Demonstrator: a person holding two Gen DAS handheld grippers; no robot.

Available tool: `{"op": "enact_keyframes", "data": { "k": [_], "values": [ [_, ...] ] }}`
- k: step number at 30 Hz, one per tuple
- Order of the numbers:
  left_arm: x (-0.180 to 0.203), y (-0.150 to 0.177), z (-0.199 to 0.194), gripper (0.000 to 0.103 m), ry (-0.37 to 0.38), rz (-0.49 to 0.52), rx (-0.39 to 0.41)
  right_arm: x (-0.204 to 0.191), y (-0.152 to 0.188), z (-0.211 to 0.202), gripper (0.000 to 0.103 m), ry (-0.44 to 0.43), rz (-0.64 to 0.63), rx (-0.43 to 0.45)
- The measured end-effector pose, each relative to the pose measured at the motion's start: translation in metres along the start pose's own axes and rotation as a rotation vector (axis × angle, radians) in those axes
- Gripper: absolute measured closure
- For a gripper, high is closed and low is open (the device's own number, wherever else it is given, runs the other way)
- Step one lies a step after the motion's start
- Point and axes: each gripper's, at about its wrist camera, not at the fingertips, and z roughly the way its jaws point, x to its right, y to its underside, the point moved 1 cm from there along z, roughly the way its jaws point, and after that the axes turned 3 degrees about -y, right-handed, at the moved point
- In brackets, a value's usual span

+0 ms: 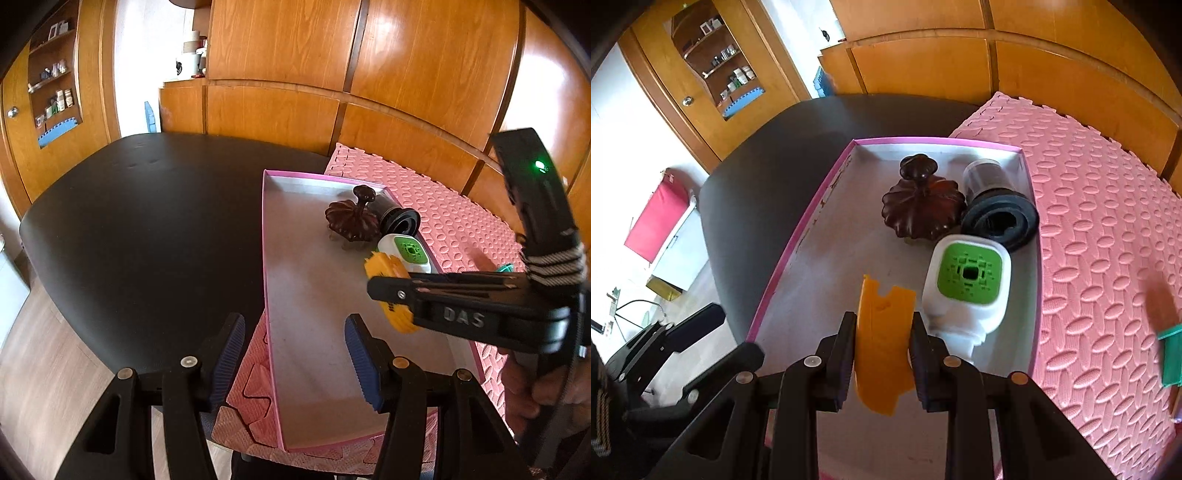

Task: Organize rigid objects
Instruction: 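Carry the orange cheese piece over the tray with the right tool, then open the right tool to drop the cheese piece into the tray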

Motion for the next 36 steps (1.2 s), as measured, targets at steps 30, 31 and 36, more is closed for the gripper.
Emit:
{"op": "enact_keyframes", "data": {
  "k": [30, 31, 36],
  "values": [
    [-0.008, 0.004, -0.004, 0.046, -0.027, -0.019, -0.004, -0.013, -0.029, 0.033, 0.065, 0.090, -0.055, 0.022],
    [-0.008, 0.004, -0.004, 0.045, -0.028, -0.019, -0.004, -0.013, -0.029, 0.031, 0.064, 0.085, -0.052, 0.023],
    [-0.008, 0.005, -0.004, 0.044, -0.027, -0.027, -0.002, -0.016, -0.027, 0.019, 0.060, 0.077, -0.046, 0.053]
  ]
}}
